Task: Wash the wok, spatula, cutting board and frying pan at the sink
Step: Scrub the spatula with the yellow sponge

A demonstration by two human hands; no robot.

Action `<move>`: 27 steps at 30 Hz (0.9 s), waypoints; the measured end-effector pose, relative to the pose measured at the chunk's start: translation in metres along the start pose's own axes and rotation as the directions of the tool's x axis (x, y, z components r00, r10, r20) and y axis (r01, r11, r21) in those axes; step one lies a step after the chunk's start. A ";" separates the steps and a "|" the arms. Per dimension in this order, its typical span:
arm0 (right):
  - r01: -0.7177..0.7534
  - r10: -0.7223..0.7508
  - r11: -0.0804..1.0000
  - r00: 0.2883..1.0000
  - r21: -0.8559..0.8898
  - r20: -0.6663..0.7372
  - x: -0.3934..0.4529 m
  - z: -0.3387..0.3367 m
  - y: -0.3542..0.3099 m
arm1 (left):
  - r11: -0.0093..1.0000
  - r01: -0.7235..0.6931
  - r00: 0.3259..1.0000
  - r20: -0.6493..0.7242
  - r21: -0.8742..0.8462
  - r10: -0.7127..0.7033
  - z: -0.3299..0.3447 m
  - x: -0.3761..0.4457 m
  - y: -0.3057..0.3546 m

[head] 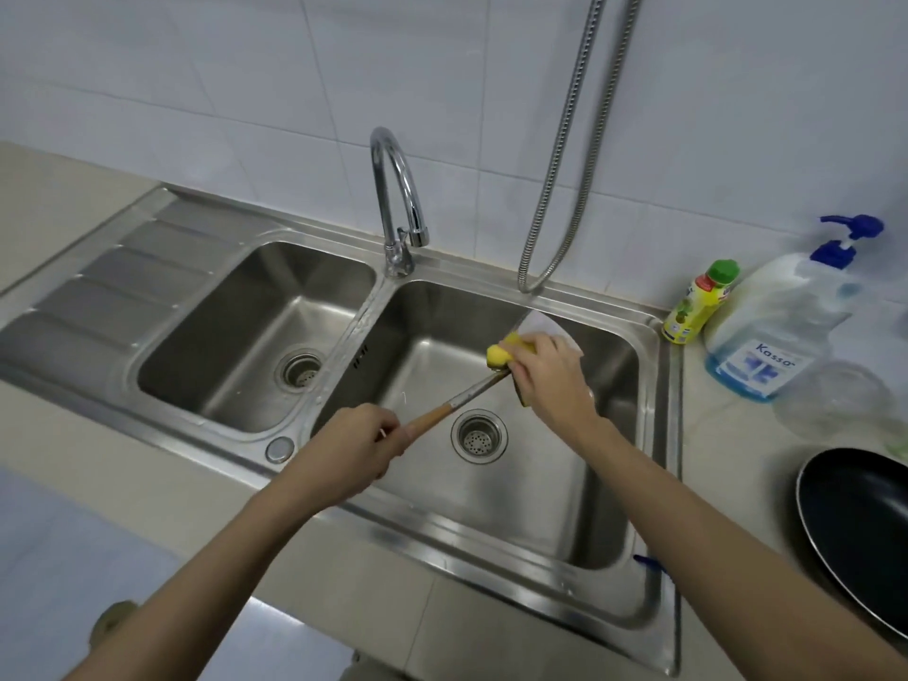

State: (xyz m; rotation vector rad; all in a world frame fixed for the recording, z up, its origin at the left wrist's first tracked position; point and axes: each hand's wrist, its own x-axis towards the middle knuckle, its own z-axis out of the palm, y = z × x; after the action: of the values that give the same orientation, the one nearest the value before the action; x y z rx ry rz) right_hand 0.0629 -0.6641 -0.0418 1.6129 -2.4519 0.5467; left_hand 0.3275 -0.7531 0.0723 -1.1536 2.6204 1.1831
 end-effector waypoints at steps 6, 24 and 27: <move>-0.115 0.109 0.987 0.992 -0.114 -0.062 0.012 -0.016 0.009 | 1.000 -0.001 1.000 -0.010 -0.028 0.000 0.006 0.000 0.004; 0.020 -0.034 0.970 0.998 -0.242 -0.056 -0.015 -0.012 0.006 | 0.997 0.058 0.998 -0.020 0.052 -0.057 0.034 0.006 -0.002; -0.045 0.019 0.969 0.994 -0.243 -0.110 -0.023 -0.012 0.010 | 0.966 0.126 0.990 0.097 -0.227 -0.106 0.034 0.002 -0.001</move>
State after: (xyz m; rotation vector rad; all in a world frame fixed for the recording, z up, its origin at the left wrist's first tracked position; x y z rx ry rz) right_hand 0.0619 -0.6362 -0.0401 1.4122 -2.3635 0.3093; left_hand 0.3182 -0.7327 0.0467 -1.2437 2.3661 1.5098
